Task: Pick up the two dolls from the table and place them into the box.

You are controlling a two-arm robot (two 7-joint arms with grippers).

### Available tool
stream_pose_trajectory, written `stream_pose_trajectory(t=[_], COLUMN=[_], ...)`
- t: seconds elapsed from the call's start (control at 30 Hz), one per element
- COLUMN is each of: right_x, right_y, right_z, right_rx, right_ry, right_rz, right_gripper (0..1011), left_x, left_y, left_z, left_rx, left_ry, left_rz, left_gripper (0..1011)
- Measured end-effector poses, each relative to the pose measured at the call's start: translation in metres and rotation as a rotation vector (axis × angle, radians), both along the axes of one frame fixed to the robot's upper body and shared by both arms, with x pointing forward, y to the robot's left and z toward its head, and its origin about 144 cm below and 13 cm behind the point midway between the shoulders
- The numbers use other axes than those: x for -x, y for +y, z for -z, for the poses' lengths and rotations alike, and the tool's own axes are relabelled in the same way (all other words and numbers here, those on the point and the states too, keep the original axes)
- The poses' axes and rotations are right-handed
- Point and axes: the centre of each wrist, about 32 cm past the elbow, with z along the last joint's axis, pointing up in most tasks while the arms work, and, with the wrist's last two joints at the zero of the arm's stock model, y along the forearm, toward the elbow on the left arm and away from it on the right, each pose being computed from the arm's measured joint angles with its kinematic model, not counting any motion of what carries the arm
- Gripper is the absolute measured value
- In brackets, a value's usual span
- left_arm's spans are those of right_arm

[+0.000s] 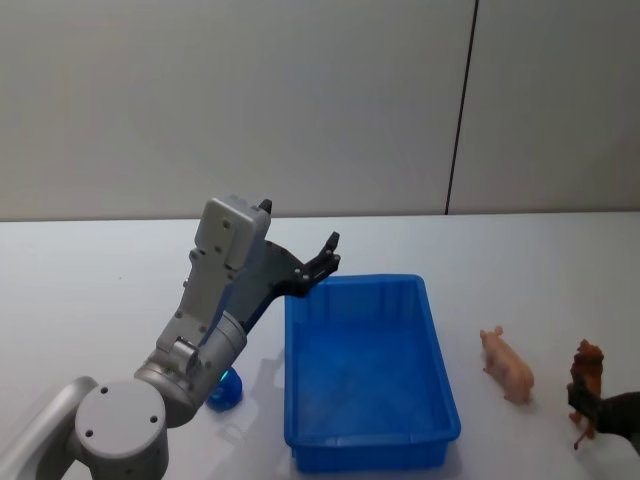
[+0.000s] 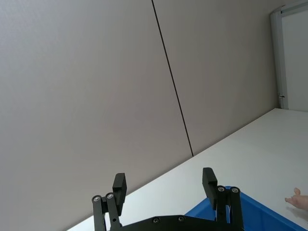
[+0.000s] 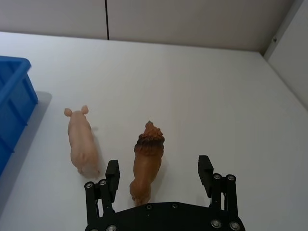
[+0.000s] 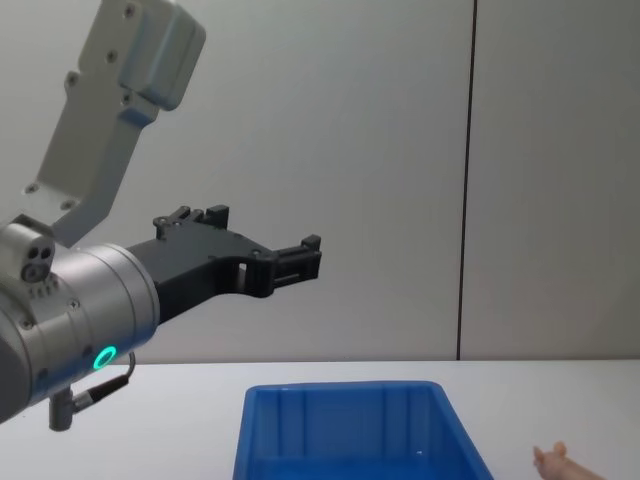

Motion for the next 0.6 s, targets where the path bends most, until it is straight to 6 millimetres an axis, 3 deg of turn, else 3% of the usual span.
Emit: stream_pose_trajectory(t=[0.5,0.6], right_x=[-0.023,-0.025], right_y=[0.009,0.011], right_z=[0.017,0.019], right_rx=[-0.042,-0.046], right_ry=[0.092,0.101], right_rz=[0.035,0.038], right_gripper=[1001,949], left_x=[0.0,0.0], left_y=[0.0,0.0], left_z=[0.0,0.0], left_rx=[0.0,0.0], left_ry=[0.0,0.0], left_rz=[0.0,0.0], left_gripper=[1001,1001])
